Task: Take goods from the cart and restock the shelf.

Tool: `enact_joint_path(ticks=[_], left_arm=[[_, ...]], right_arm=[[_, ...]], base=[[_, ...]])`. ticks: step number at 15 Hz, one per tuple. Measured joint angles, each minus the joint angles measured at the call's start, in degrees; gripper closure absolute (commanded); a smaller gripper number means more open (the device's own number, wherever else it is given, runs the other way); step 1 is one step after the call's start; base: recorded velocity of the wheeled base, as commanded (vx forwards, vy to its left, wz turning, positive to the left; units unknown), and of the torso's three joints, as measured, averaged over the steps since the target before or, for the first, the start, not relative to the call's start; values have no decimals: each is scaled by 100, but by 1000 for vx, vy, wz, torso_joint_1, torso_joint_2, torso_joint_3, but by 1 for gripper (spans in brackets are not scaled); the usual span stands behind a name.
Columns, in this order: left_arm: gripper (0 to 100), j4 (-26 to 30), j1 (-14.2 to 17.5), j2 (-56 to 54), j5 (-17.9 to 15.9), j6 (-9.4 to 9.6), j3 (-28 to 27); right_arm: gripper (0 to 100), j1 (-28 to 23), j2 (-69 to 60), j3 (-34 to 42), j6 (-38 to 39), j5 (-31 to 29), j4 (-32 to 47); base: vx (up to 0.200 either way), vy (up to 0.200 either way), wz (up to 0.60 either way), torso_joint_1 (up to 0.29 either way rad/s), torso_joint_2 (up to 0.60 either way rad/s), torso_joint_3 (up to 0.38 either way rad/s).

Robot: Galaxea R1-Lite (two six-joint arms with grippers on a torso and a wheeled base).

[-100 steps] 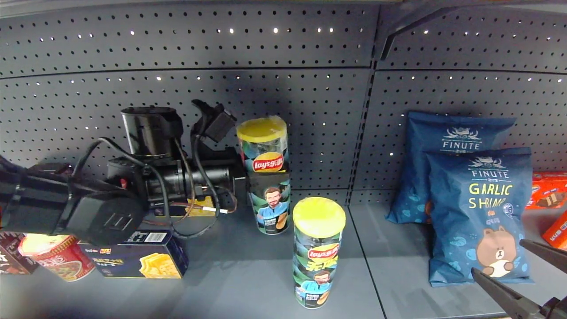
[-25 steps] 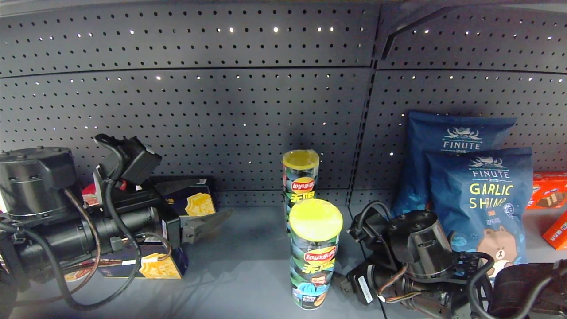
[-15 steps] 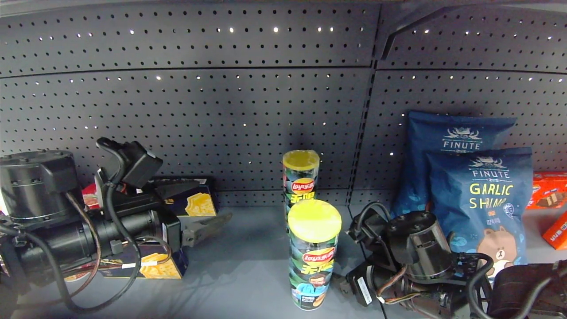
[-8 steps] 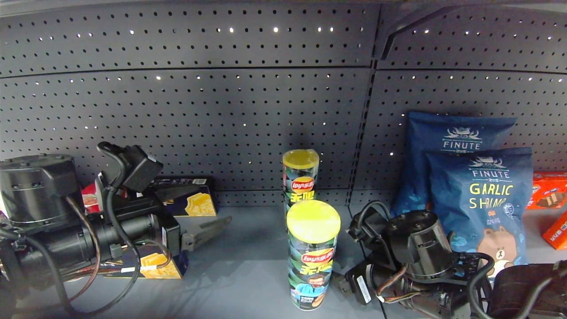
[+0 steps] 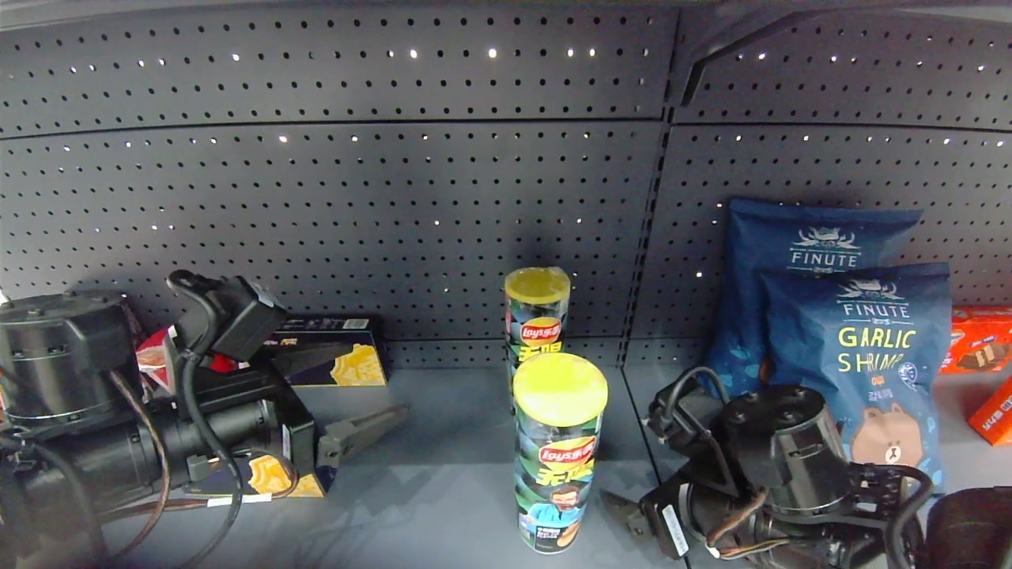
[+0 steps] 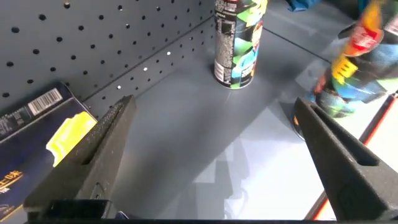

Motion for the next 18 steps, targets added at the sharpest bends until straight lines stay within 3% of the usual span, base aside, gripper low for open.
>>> enact_joint_path(ticks=[5, 10, 18], left_arm=[[0, 22, 1, -538, 48, -39, 33], [0, 33, 358, -1565, 57, -55, 581], [0, 41, 391, -1799, 44, -49, 716]], right_arm=[[0, -22, -1131, 402, 0, -178, 22], [0, -173, -2297, 918, -23, -433, 217], [0, 216, -1657, 869, -11, -384, 204]], base=[[0, 0, 0, 0, 0, 0], [0, 0, 0, 0, 0, 0], [0, 0, 0, 0, 0, 0]])
